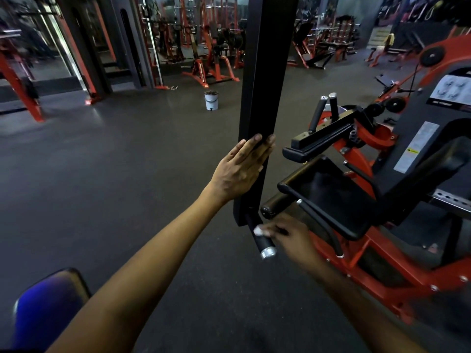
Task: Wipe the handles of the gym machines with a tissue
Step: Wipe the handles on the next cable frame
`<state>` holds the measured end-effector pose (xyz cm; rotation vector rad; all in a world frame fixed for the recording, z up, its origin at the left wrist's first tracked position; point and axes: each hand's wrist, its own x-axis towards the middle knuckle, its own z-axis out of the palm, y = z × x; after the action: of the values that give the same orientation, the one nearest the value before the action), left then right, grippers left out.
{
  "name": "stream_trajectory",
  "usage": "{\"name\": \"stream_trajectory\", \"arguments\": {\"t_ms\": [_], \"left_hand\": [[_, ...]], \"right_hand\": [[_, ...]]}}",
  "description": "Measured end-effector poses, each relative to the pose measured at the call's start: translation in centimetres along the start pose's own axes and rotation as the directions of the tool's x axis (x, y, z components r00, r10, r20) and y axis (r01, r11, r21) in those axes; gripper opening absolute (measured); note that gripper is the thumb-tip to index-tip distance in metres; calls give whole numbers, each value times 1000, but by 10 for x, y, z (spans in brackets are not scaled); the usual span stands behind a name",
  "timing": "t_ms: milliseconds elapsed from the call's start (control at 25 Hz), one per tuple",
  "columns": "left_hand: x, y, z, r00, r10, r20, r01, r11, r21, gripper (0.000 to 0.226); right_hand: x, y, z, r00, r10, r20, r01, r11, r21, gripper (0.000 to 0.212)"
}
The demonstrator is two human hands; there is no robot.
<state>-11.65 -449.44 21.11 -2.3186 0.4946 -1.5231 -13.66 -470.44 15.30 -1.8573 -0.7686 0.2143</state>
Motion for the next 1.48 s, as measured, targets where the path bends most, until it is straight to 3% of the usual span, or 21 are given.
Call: {"name": "stream_trajectory", "arguments": {"t_ms": [80,200,320,480,560,680,800,880,960,1080,1280,1480], "left_hand": [[-1,1,1,1000,-6,1,6,1000,-14,62],[2,1,2,1000,-18,-4,18,999,-43,61],[2,0,2,1000,3,6,-3,1000,-6,62],[1,0,1,1000,-12,19,12,1000,15,60],[2,4,1,998,-60,26,60,998,24,61],[5,29,-1,974,-222,40,223,974,-36,67],[18,68,-7,876,-477,66,482,863,-152,52],[27,93,-6,853,-515,80,516,815,-263,41],[37,115,4,866,-463,190,500,787,-361,38],[54,126,34,763,-529,371,642,682,-350,37],[70,141,75,603,-630,490,776,606,-175,36],[76,151,129,297,-691,659,846,510,153,45]], "right_hand": [[-14,-1,-17,989,-7,148,24,993,-120,12],[27,-4,-1,992,-125,31,129,958,-255,5],[46,-9,31,973,-216,81,231,894,-384,12],[1,4,2,922,-302,243,358,904,-235,13],[-7,11,-23,943,-220,249,273,940,-202,15],[11,26,-48,993,-106,-41,96,973,-208,16],[32,35,-68,962,-63,-267,-14,961,-277,23],[44,38,-82,939,6,-345,-106,957,-270,15],[55,42,-100,922,129,-365,-237,934,-268,14],[69,50,-130,916,213,-341,-337,869,-363,18],[93,72,-166,947,105,-303,-238,864,-444,9],[157,105,-190,993,69,-98,-107,873,-475,14]]}}
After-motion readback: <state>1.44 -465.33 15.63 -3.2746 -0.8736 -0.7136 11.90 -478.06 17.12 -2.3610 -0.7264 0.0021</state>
